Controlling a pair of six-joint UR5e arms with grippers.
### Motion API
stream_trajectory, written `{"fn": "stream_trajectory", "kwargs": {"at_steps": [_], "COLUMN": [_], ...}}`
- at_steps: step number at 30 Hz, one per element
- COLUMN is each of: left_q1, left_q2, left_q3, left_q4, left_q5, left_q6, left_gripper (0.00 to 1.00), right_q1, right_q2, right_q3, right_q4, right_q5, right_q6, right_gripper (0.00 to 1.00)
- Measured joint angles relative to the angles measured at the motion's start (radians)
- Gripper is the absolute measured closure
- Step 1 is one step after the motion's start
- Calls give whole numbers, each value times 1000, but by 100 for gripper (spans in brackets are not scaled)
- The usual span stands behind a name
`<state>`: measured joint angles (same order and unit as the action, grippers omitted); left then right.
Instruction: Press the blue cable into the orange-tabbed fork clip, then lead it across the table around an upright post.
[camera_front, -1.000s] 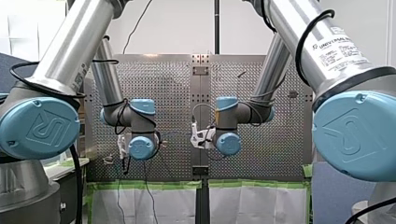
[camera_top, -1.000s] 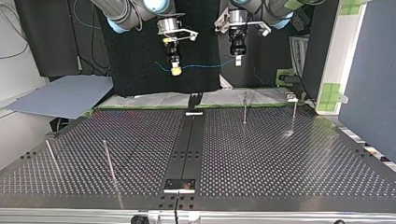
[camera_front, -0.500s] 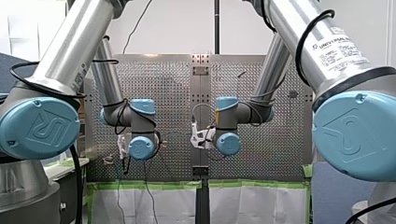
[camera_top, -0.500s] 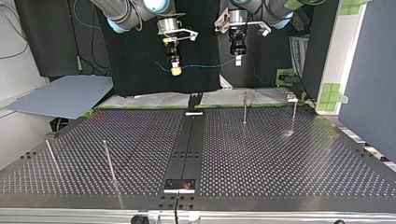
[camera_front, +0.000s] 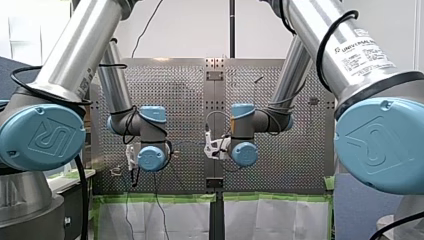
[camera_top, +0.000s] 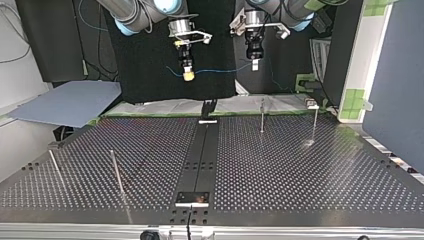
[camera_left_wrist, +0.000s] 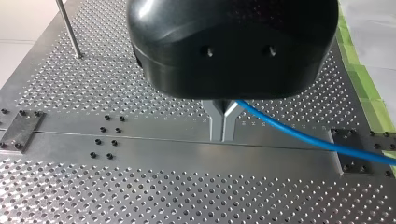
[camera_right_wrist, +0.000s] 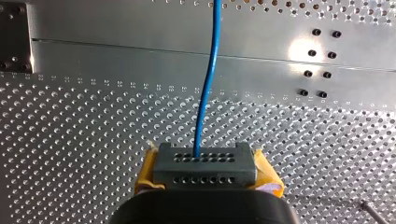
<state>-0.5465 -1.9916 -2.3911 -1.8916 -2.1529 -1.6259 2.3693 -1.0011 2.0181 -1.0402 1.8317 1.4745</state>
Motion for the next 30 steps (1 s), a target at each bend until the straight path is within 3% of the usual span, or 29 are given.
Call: {"fn": "stream_trajectory", "kwargs": {"at_steps": [10, 15, 21, 30], "left_q1": [0, 0, 0, 0], "left_q2": [0, 0, 0, 0], "left_q3": [1, 1, 2, 2], "left_q4": [2, 3, 3, 3], "left_q5": [0, 0, 0, 0], "left_q6": [0, 0, 0, 0], "left_gripper": [100, 100, 100, 100], "right_q1": [3, 21, 24, 24], "right_q2": [2, 38, 95, 109], "right_q3": [-2, -10, -10, -11], "right_q4": [3, 14, 15, 15], "right_q5": [0, 0, 0, 0], "right_q6": [-2, -8, -9, -9], "right_gripper": [100, 100, 100, 100]}}
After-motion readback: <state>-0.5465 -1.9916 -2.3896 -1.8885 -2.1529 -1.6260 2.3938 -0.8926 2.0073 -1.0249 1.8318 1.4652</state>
